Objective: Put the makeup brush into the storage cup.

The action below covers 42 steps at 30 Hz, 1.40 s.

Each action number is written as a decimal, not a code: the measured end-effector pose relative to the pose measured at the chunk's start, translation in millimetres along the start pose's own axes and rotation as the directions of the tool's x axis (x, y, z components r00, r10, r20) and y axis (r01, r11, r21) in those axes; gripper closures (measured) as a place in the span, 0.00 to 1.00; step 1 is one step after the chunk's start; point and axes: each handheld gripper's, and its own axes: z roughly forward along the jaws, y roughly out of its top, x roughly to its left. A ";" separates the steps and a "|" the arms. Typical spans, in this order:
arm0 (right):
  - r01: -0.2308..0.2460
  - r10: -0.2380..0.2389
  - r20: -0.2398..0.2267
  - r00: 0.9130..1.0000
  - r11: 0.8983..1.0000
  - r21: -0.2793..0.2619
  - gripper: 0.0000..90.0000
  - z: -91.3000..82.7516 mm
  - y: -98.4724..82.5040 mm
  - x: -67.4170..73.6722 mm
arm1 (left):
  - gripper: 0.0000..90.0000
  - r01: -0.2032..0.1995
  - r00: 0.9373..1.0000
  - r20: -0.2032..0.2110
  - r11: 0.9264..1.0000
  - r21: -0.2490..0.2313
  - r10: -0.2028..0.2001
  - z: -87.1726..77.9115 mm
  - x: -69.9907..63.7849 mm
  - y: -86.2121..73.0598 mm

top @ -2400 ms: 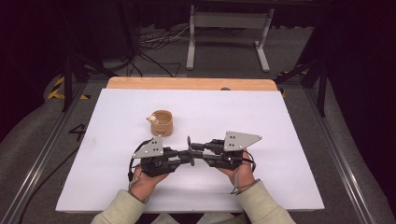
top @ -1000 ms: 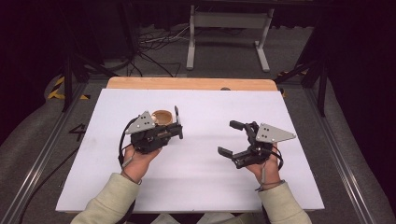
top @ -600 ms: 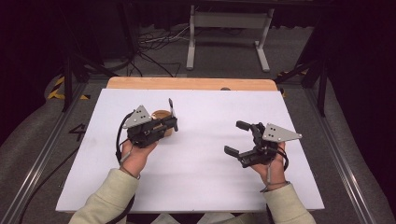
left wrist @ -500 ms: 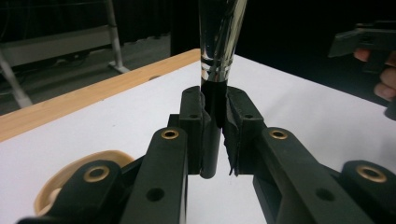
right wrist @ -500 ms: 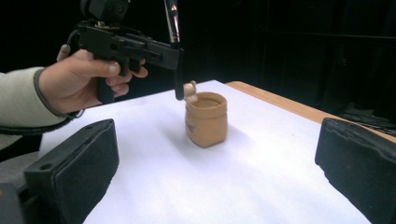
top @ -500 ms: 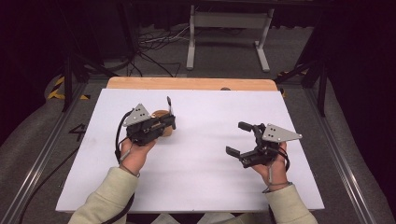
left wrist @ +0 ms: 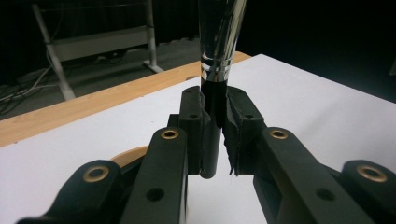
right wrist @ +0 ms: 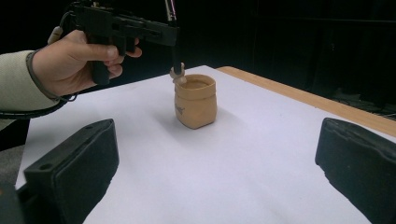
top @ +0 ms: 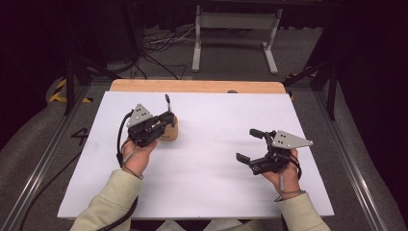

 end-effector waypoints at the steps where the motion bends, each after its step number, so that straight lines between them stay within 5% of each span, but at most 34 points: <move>1: -0.001 0.001 0.000 1.000 1.000 0.000 0.00 -0.2 -0.3 0.2 | 0.87 0.001 1.000 -0.009 1.000 -0.002 -0.001 0.5 0.4 -0.5; 18: -0.028 0.028 -0.008 1.000 1.000 -0.011 0.00 -1.7 -2.3 -0.1 | 0.87 0.037 0.988 -0.147 0.999 -0.016 -0.038 6.3 6.6 -6.0; 27: -0.020 0.021 0.039 0.999 1.000 -0.016 0.00 -2.6 -2.9 -1.6 | 0.87 0.063 0.984 -0.168 0.998 -0.017 -0.065 9.5 10.3 -8.5; 42: -0.046 0.046 0.025 0.999 0.999 -0.023 0.00 -1.5 -3.9 -2.0 | 0.87 0.065 0.981 -0.184 0.998 0.009 -0.062 18.2 13.8 -16.1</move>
